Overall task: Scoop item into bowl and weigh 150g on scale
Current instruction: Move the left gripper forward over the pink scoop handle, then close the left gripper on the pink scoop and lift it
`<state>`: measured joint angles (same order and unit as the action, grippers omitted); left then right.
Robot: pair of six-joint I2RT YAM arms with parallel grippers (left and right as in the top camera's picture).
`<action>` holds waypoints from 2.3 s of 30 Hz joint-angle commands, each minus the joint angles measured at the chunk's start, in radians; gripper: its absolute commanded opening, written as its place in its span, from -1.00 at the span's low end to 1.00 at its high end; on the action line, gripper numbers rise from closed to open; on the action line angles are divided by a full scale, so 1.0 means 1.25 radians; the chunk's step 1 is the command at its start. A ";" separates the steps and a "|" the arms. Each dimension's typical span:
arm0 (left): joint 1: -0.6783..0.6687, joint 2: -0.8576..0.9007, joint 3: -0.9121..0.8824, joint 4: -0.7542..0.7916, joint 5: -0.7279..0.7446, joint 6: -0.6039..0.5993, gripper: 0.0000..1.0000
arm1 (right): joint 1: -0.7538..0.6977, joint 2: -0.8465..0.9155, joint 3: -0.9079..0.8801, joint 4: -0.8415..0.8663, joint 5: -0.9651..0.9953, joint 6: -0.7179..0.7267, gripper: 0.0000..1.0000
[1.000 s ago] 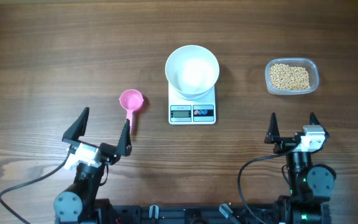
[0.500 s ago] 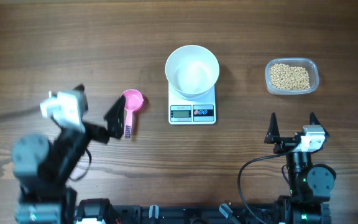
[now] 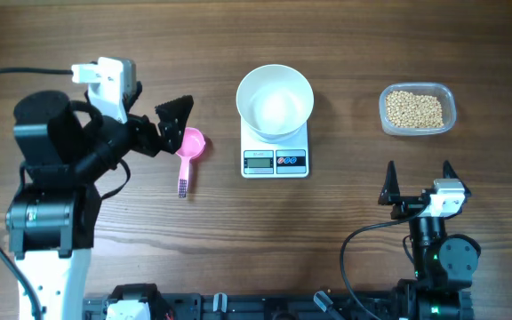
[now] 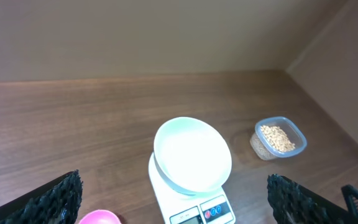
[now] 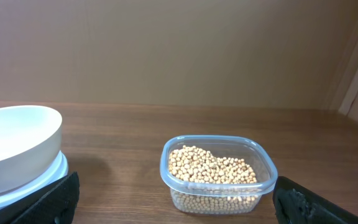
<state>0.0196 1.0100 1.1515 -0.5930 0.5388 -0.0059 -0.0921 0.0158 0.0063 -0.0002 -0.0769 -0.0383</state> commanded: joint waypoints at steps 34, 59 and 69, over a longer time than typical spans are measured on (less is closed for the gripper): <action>0.014 0.297 0.277 -0.507 -0.005 0.062 1.00 | 0.004 -0.002 -0.001 0.001 0.014 0.011 0.99; 0.013 0.373 0.260 -0.624 -0.078 0.046 1.00 | 0.004 -0.002 -0.001 0.000 0.014 0.011 0.99; 0.015 0.373 0.020 -0.517 -0.156 -0.143 1.00 | 0.004 -0.002 -0.001 0.001 0.014 0.011 1.00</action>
<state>0.0322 1.4708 1.2827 -1.3010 0.3664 -0.0750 -0.0921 0.0158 0.0063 -0.0006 -0.0769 -0.0383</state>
